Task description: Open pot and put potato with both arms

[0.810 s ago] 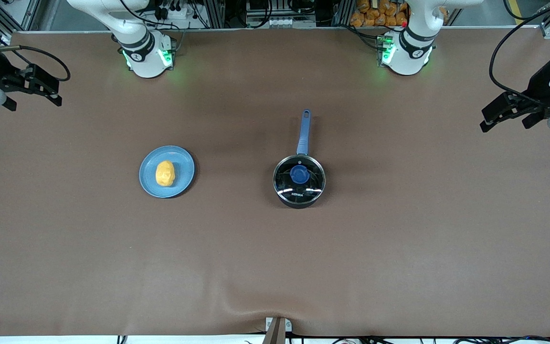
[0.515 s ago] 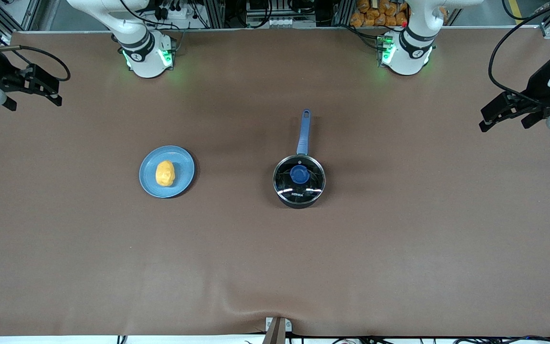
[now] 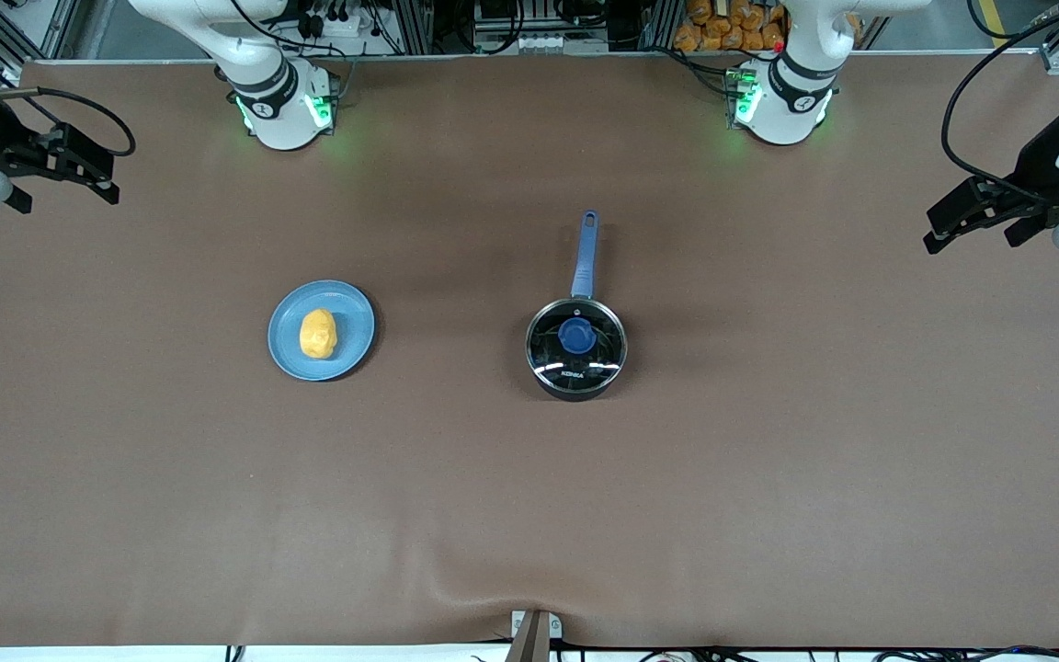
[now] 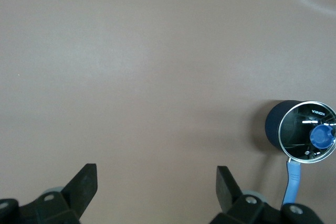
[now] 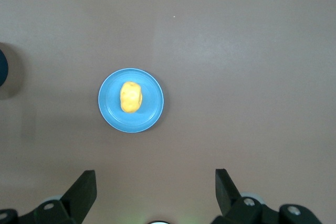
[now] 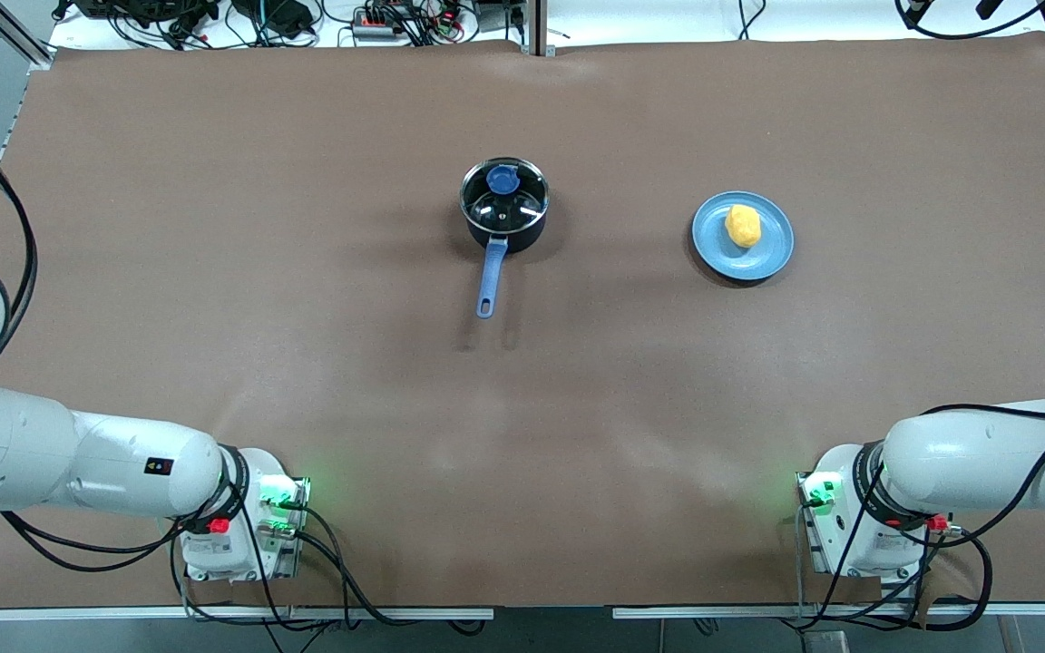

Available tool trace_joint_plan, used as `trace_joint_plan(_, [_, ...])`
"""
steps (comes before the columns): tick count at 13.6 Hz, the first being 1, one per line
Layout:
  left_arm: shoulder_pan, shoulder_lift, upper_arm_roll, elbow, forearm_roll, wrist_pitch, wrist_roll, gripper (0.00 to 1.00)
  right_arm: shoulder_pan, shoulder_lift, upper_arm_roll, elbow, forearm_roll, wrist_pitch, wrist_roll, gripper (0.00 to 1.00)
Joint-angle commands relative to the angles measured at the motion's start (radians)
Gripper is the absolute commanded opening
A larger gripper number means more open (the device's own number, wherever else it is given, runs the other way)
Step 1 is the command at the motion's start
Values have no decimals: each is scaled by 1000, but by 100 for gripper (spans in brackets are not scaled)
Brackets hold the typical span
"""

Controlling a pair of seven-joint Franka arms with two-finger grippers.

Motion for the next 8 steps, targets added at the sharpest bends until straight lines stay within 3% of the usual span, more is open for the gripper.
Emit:
trace_joint_plan(1, [-5,-19,8,-19,-8,-46,20,100,-9,-5,5,-2,-4,-8,-2,100])
trace_joint_plan(8, [15,-4,2,-7,-19,-60,26,100,-12,-5,5,-1,-2,-8,-2,100])
